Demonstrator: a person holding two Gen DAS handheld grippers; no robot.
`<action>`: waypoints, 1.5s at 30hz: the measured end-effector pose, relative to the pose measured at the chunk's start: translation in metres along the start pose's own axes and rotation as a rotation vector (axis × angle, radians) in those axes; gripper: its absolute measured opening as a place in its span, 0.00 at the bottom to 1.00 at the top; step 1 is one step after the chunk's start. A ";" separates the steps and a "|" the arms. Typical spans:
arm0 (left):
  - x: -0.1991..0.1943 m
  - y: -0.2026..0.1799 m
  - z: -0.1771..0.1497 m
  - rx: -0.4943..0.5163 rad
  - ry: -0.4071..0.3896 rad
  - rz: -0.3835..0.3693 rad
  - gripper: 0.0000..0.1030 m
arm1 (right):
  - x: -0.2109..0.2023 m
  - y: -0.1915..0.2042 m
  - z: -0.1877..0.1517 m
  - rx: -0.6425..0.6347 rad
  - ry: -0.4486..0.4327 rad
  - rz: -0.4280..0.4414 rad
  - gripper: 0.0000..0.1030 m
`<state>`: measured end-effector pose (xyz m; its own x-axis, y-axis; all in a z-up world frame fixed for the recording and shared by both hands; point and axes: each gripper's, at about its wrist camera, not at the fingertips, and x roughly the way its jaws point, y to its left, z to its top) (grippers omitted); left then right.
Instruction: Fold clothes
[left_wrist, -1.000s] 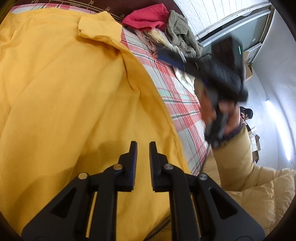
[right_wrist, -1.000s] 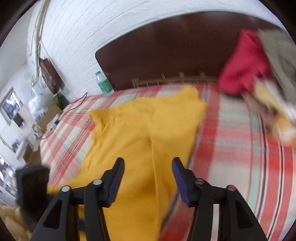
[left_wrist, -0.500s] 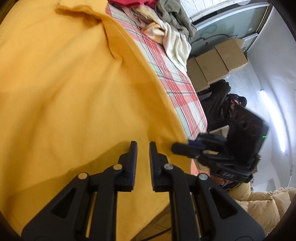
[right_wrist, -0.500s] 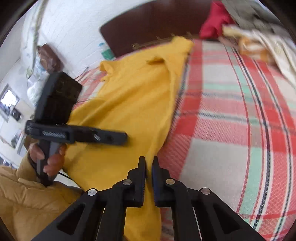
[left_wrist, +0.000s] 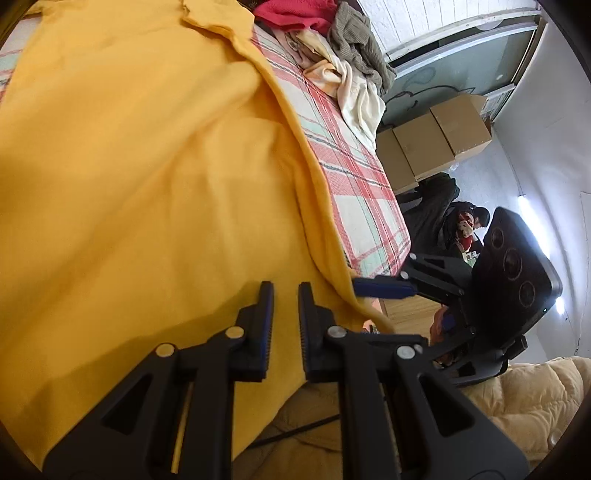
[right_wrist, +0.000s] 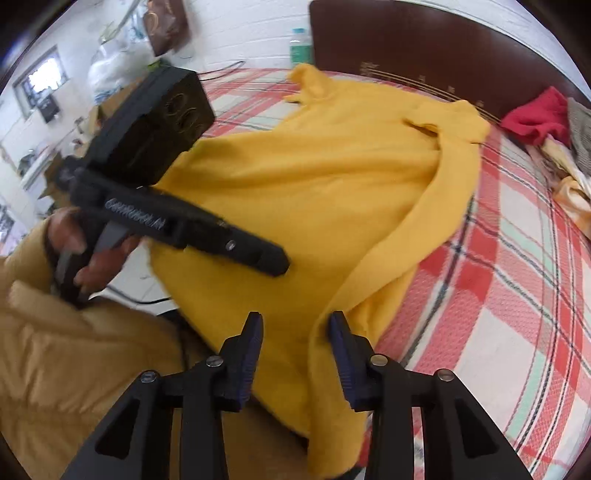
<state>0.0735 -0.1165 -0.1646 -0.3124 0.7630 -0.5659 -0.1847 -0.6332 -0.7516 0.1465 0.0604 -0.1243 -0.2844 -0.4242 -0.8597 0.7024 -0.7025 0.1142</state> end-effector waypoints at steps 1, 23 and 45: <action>0.001 -0.001 0.001 0.004 -0.002 -0.003 0.13 | -0.006 -0.002 -0.004 0.011 -0.012 0.006 0.37; 0.091 -0.056 0.100 0.157 0.130 0.056 0.65 | -0.033 0.000 -0.059 0.158 -0.048 -0.276 0.06; 0.031 -0.013 0.060 0.083 0.009 0.019 0.56 | -0.044 0.023 -0.032 0.068 -0.101 -0.005 0.25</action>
<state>0.0102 -0.0921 -0.1522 -0.3084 0.7514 -0.5834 -0.2556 -0.6562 -0.7100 0.1962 0.0813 -0.1001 -0.3551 -0.4735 -0.8060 0.6561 -0.7405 0.1459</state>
